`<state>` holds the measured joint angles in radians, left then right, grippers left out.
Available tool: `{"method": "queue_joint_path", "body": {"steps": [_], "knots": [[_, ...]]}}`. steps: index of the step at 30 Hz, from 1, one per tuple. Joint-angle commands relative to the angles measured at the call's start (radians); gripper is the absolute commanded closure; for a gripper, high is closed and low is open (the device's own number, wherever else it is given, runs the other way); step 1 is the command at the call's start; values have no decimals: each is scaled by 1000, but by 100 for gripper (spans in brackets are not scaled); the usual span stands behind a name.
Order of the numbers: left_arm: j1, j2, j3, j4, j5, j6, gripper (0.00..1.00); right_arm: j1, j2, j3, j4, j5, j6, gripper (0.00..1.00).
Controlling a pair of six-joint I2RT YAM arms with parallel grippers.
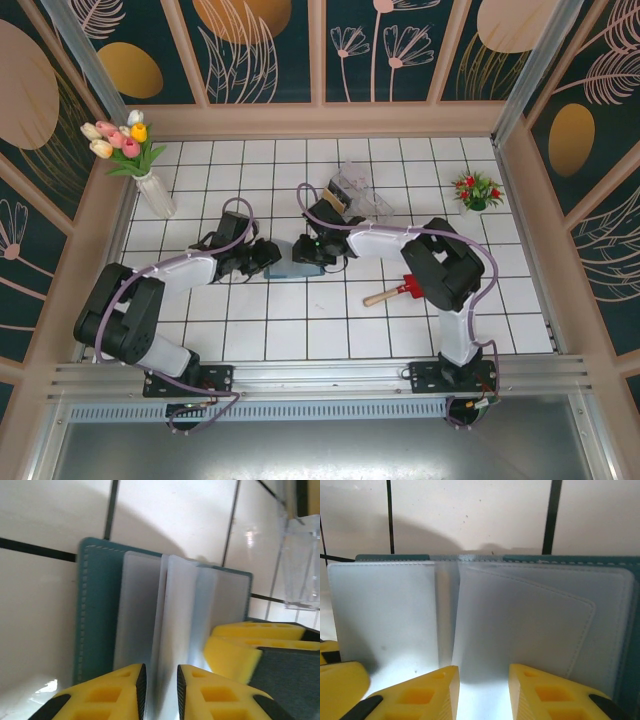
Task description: Take the credit cards out of the card holder
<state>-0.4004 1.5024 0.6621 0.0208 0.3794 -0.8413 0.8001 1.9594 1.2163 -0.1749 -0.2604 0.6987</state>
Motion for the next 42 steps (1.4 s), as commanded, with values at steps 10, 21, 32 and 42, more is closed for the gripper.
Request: {"method": "queue_joint_path", "body": {"steps": [10, 21, 32, 42], "knots": [[-51, 17, 24, 156, 133, -22, 72, -71, -235, -160, 181, -60, 66, 61], [-71, 87, 53, 127, 83, -20, 72, -105, -204, -188, 245, -182, 78, 59], [-71, 75, 63, 82, 51, -4, 62, -105, -192, -169, 222, -178, 67, 58], [-70, 37, 46, 160, 110, -16, 34, -105, -259, -176, 193, -78, 41, 56]]}}
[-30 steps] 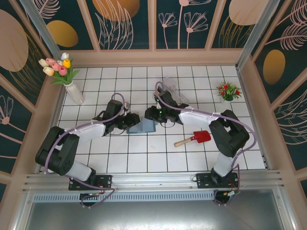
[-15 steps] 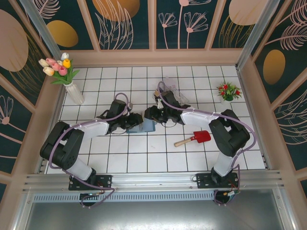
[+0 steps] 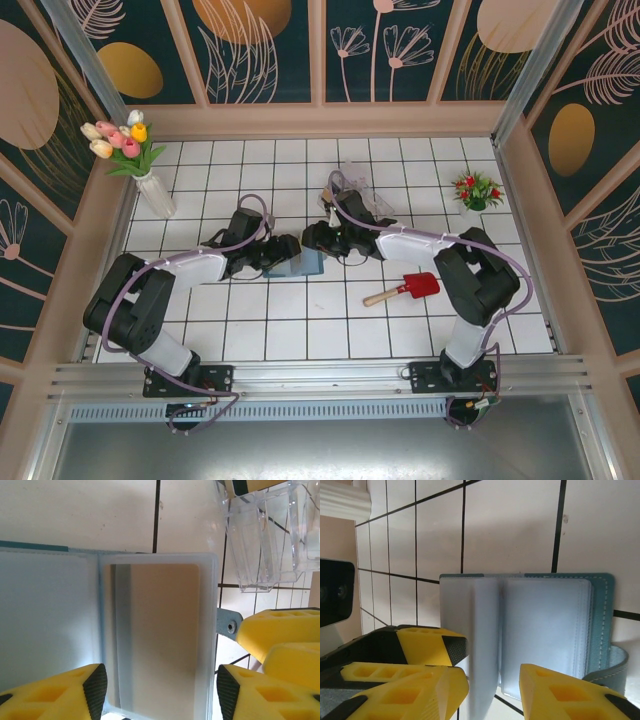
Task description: Take the credit cards out of the card holder
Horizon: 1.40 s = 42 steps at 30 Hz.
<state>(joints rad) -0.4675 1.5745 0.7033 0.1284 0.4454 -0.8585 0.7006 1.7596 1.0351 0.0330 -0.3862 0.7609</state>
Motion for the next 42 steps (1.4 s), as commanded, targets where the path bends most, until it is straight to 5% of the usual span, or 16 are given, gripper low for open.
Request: {"method": "queue_joint_path", "body": {"steps": [1, 9, 15, 21, 42], "knots": [[-3, -42, 1, 55, 42, -1, 33, -6, -64, 4, -17, 61, -23, 56], [-4, -105, -9, -2, -89, -27, 32, 3, -56, 21, -51, 90, -53, 57], [-3, -69, -25, 0, -119, -74, 62, 26, 19, 67, -90, 90, -50, 61], [-3, -14, -25, -8, -121, -71, 75, 33, 84, 108, -141, 90, -52, 65], [-3, 61, -23, -59, -167, -36, 76, 39, 164, 156, -192, 76, -73, 68]]}}
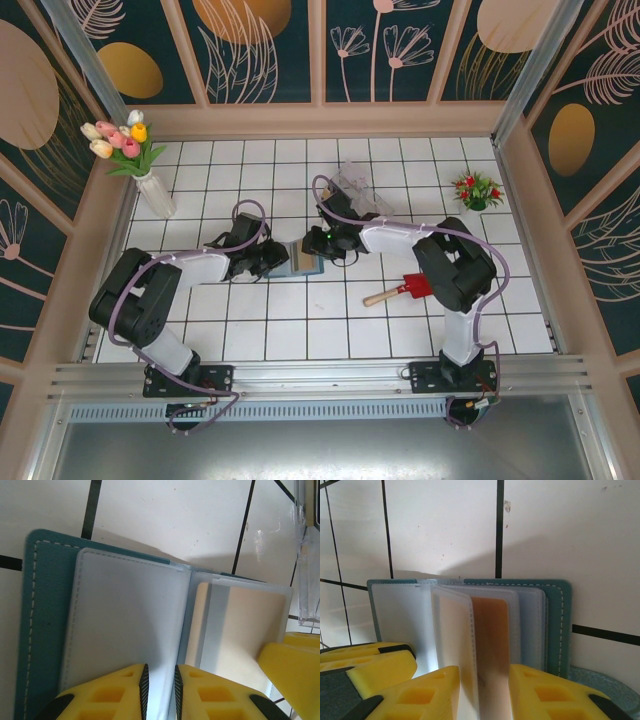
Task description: Take the credit cards out of the card holder
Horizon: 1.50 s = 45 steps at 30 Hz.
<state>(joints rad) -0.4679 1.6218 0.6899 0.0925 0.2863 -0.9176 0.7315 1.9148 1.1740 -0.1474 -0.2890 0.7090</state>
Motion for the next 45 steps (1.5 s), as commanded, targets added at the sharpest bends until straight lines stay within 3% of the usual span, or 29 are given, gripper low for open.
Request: {"method": "queue_joint_path", "body": {"steps": [1, 7, 16, 24, 33, 45], "knots": [[-3, 13, -10, -25, -9, 24, 76, 8, 4, 14, -3, -28, -19, 68], [-3, 12, -12, -32, -15, 30, 76, 8, -31, 6, 25, -50, -20, 69], [-3, -4, -11, -45, -21, 31, 76, 9, -36, 4, 85, -177, -25, 68], [19, -187, -16, -129, -146, 37, 77, 12, -23, -12, 213, -285, 21, 67], [78, -315, -67, -160, -170, 6, 79, 29, 35, 17, 276, -340, 42, 62], [80, -435, -60, -168, -187, -21, 80, 32, 87, -28, 426, -386, 116, 58]]}}
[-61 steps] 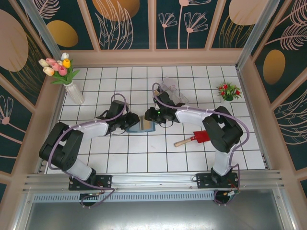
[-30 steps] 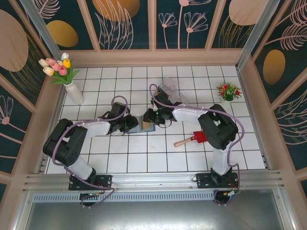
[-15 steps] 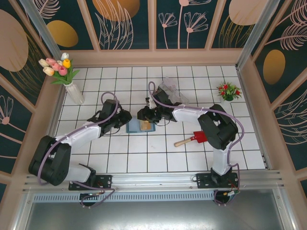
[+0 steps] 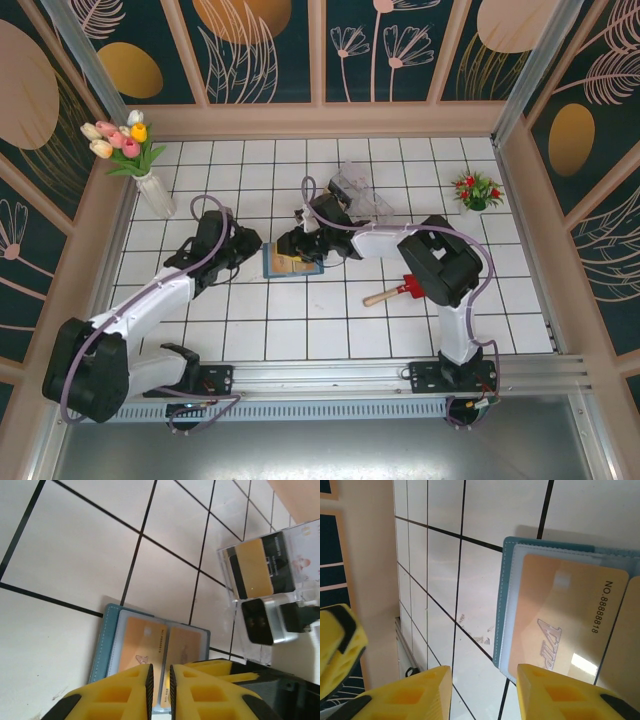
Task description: Take the credit cards out of the card holder
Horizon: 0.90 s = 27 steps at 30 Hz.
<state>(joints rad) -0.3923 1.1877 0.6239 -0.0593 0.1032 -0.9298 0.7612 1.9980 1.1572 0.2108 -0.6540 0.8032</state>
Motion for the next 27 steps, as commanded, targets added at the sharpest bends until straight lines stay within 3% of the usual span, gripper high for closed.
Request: {"method": "queue_joint_path", "body": {"steps": [1, 13, 21, 27], "knots": [[6, 5, 7, -15, 7, -5, 80, 0, -6, -12, 63, -11, 21, 59], [3, 227, 26, 82, 166, 22, 83, -16, -57, -26, -104, 182, -17, 64], [-5, 311, 34, 96, 116, 12, 87, -4, -25, 25, -198, 254, -46, 71], [-5, 326, -1, 111, 101, -7, 88, 3, 12, 74, -234, 236, -68, 77]]}}
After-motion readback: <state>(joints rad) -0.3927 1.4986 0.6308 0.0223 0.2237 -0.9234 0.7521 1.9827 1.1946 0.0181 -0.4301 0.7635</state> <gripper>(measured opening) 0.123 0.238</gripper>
